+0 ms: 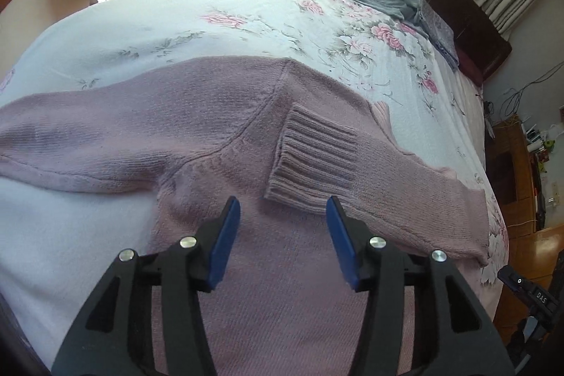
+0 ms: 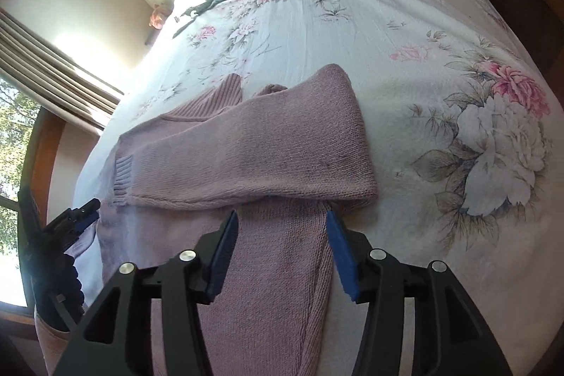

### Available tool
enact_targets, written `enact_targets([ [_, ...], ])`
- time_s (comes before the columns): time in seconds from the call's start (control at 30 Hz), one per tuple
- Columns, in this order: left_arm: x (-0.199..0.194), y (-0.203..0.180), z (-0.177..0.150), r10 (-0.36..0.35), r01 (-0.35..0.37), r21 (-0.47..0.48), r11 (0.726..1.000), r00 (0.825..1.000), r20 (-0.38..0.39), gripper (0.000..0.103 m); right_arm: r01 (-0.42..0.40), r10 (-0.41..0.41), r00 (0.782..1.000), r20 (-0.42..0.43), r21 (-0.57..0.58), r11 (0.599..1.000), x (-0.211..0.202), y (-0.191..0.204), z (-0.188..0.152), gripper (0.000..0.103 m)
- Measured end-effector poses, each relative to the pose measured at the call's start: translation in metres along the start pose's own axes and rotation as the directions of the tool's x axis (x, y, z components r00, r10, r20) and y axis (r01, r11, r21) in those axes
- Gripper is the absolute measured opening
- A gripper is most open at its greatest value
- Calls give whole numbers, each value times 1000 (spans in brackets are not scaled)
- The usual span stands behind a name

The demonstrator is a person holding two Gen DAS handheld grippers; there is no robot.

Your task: Fold small clothes

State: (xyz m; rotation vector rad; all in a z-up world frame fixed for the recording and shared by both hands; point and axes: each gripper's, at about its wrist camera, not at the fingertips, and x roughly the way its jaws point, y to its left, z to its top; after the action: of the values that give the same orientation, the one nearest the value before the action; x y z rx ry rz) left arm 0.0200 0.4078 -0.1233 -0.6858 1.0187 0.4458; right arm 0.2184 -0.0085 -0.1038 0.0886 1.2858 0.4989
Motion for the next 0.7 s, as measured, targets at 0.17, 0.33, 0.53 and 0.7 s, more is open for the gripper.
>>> enact_targets([
  [0.17,-31,93,-10,84,-80,-128,989,996,20,57,-43,42,998,-38,-32,999,4,29,-36,58],
  [0.33,-58,193,-23,115,-94,-319,943,992,47,57,-54,48,996,-69,-75,996,15,59,-66,58],
  [0.53,-72,300,-28,144,-71,-543,837,985,92,55,-51,44,995,-87,-72,996,28,78,-85,58],
  [0.7,-68,372,-26,142,-7,-670,743,979,147,54,-7,1,998,-67,-85,996,26,86,-92,58],
])
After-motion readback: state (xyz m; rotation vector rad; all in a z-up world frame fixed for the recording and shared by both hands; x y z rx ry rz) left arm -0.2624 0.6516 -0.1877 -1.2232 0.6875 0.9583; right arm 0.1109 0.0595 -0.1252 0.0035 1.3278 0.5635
